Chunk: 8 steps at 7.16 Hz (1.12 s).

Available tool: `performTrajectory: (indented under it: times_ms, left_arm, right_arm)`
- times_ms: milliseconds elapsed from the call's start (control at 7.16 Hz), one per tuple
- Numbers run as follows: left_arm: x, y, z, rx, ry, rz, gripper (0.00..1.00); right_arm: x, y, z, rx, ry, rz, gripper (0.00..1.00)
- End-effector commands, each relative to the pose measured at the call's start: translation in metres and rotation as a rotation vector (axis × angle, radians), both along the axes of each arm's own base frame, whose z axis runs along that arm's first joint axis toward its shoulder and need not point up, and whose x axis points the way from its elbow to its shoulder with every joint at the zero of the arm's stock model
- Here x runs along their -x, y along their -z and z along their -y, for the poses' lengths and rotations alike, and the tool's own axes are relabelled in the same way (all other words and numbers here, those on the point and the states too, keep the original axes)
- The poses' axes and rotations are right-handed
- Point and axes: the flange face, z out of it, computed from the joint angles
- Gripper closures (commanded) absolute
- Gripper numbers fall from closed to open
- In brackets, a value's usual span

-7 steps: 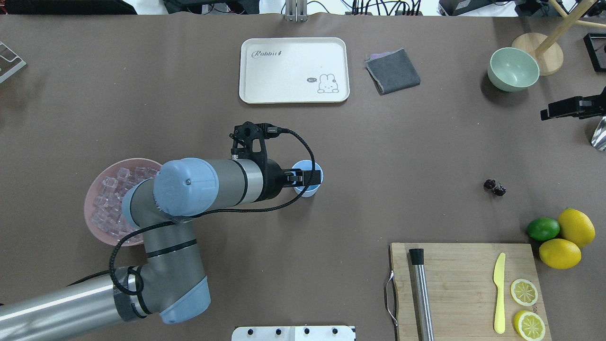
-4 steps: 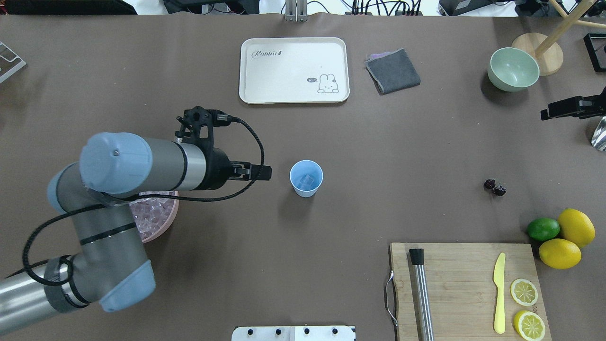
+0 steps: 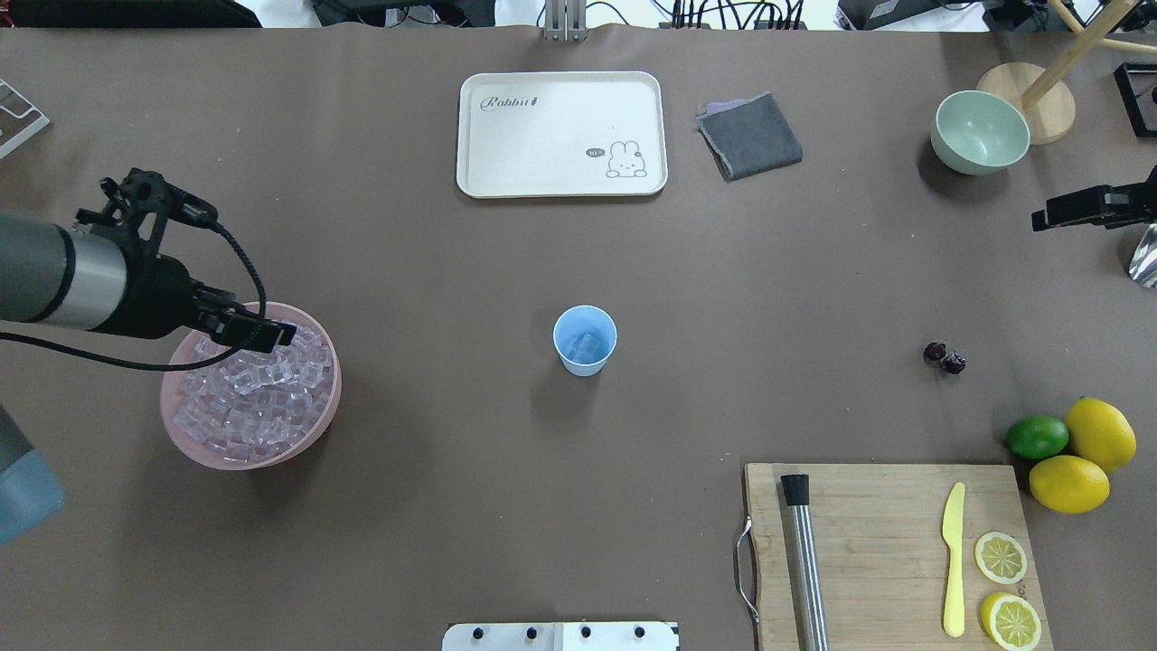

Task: Put ice and cherries in cup
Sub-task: 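Move the left gripper back over the ice bowl, then lower the left gripper into the bowl and grasp an ice cube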

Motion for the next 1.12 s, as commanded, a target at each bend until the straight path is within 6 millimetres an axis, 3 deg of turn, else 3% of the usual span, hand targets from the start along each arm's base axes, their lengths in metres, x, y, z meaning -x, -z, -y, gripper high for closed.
performTrajectory:
  times_ms: [0, 279, 419, 977]
  left_arm:
    - [0.029, -0.028, -0.010, -0.072, -0.065, 0.057, 0.02]
    - [0.008, -0.034, -0.019, -0.161, -0.089, 0.116, 0.03]
    - [-0.008, -0.050, -0.033, -0.220, -0.094, 0.191, 0.03]
    - [-0.014, -0.088, -0.060, -0.265, -0.151, 0.300, 0.11]
  right_arm:
    - [0.000, 0.000, -0.001, 0.000, 0.001, 0.001, 0.00]
    - [0.000, -0.001, -0.002, 0.004, 0.004, 0.001, 0.00]
    - [0.000, -0.004, -0.003, 0.008, 0.004, -0.001, 0.00]
    - [0.002, -0.005, -0.004, 0.010, 0.007, -0.003, 0.00]
